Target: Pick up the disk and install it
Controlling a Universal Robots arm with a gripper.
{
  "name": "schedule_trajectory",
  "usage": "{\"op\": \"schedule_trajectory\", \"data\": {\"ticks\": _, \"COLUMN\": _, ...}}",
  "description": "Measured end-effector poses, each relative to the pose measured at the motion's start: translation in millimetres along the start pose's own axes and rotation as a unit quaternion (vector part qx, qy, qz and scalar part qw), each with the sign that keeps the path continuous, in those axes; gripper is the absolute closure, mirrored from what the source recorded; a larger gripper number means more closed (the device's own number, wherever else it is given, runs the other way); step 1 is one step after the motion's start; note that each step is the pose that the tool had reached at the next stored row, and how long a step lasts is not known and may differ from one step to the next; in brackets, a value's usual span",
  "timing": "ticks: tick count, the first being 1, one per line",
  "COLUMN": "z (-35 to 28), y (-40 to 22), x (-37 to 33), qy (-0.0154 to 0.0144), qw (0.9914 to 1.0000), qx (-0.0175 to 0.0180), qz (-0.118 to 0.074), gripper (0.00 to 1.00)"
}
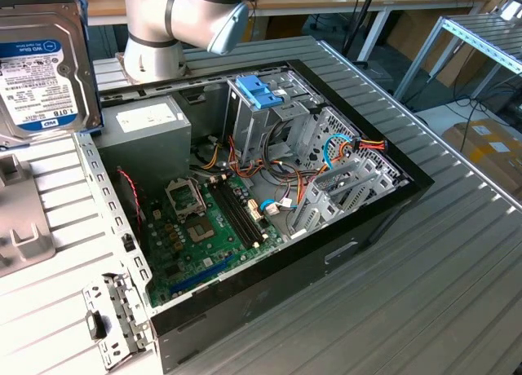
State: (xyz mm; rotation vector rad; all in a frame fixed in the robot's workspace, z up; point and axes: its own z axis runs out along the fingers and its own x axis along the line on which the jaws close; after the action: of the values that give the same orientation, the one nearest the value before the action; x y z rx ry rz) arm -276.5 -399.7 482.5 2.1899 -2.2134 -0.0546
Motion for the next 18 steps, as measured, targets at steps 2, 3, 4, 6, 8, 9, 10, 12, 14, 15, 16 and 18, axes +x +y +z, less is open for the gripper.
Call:
{"op": "schedule_trajectory", "data": {"ticks": 2, "z": 0.0, "y": -1.7, "x": 0.0, "qy": 0.0, "qw": 1.0, "qx": 0.0, "qz": 0.0, "gripper": 0.63}}
{"op": "schedule_trajectory", "data": {"ticks": 3, "z": 0.0, "y": -2.4, "x": 0.0, "qy": 0.0, "qw": 1.0, "qx": 0.0, "qz": 0.0, "gripper": 0.63}}
{"op": "schedule_trajectory", "data": {"ticks": 4, "z": 0.0, "y": -3.1, "x": 0.0, "qy": 0.0, "qw": 1.0, "qx": 0.0, "qz": 0.0, "gripper": 0.63}}
{"op": "schedule_trajectory", "data": {"ticks": 6, "z": -0.1, "y": -4.5, "x": 0.0, "qy": 0.0, "qw": 1.0, "qx": 0.0, "qz": 0.0, "gripper": 0.63}}
{"op": "schedule_trajectory", "data": {"ticks": 8, "z": -0.1, "y": -5.8, "x": 0.0, "qy": 0.0, "qw": 1.0, "qx": 0.0, "qz": 0.0, "gripper": 0.63}}
{"op": "schedule_trajectory", "data": {"ticks": 9, "z": -0.1, "y": -6.4, "x": 0.0, "qy": 0.0001, "qw": 1.0, "qx": 0.0, "qz": 0.0, "gripper": 0.63}}
{"op": "schedule_trajectory", "data": {"ticks": 10, "z": -0.1, "y": -6.9, "x": 0.0, "qy": 0.0001, "qw": 1.0, "qx": 0.0, "qz": 0.0, "gripper": 0.63}}
{"op": "schedule_trajectory", "data": {"ticks": 12, "z": -0.1, "y": -8.4, "x": 0.0, "qy": 0.0001, "qw": 1.0, "qx": 0.0, "qz": 0.0, "gripper": 0.63}}
{"op": "schedule_trajectory", "data": {"ticks": 14, "z": -0.1, "y": -9.8, "x": -0.1, "qy": 0.0001, "qw": 1.0, "qx": 0.0, "qz": 0.0, "gripper": 0.63}}
{"op": "schedule_trajectory", "data": {"ticks": 15, "z": -0.1, "y": -10.4, "x": -0.1, "qy": 0.0001, "qw": 1.0, "qx": 0.0, "qz": 0.0, "gripper": 0.63}}
{"op": "schedule_trajectory", "data": {"ticks": 16, "z": -0.2, "y": -11.1, "x": -0.1, "qy": 0.0001, "qw": 1.0, "qx": 0.0, "qz": 0.0, "gripper": 0.63}}
{"op": "schedule_trajectory", "data": {"ticks": 18, "z": -0.2, "y": -12.6, "x": -0.1, "qy": 0.0001, "qw": 1.0, "qx": 0.0, "qz": 0.0, "gripper": 0.63}}
